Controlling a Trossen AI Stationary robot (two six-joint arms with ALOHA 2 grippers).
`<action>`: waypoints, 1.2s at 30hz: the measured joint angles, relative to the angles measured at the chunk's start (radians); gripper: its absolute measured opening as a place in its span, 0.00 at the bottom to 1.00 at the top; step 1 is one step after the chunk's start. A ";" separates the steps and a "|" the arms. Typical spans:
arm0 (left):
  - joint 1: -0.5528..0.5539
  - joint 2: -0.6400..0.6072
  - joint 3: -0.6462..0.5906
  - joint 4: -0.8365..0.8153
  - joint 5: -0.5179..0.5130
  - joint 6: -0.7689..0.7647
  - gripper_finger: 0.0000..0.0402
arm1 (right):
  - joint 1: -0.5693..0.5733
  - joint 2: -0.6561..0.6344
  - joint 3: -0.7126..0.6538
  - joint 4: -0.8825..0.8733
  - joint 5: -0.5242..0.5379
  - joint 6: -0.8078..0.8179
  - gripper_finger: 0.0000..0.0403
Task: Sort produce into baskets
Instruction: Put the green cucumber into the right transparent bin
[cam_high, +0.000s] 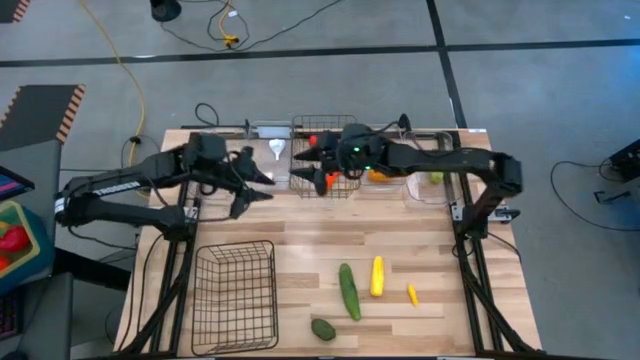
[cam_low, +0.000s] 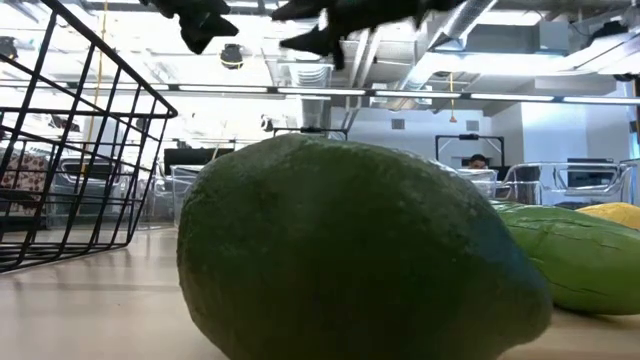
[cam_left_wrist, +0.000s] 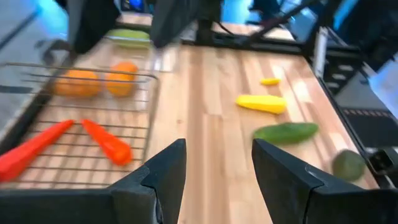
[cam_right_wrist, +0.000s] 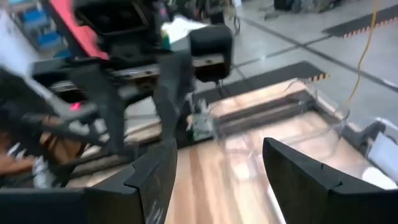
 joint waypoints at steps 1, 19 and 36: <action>-0.019 0.018 0.000 0.013 -0.001 0.000 0.43 | 0.009 -0.027 0.000 -0.047 0.000 -0.002 0.66; -0.190 0.231 0.000 0.287 -0.147 0.084 0.43 | 0.367 -0.155 0.000 -0.520 0.003 0.296 0.66; -0.216 0.258 -0.001 0.292 -0.148 0.083 0.43 | 0.612 0.079 0.000 -0.493 0.003 0.637 0.66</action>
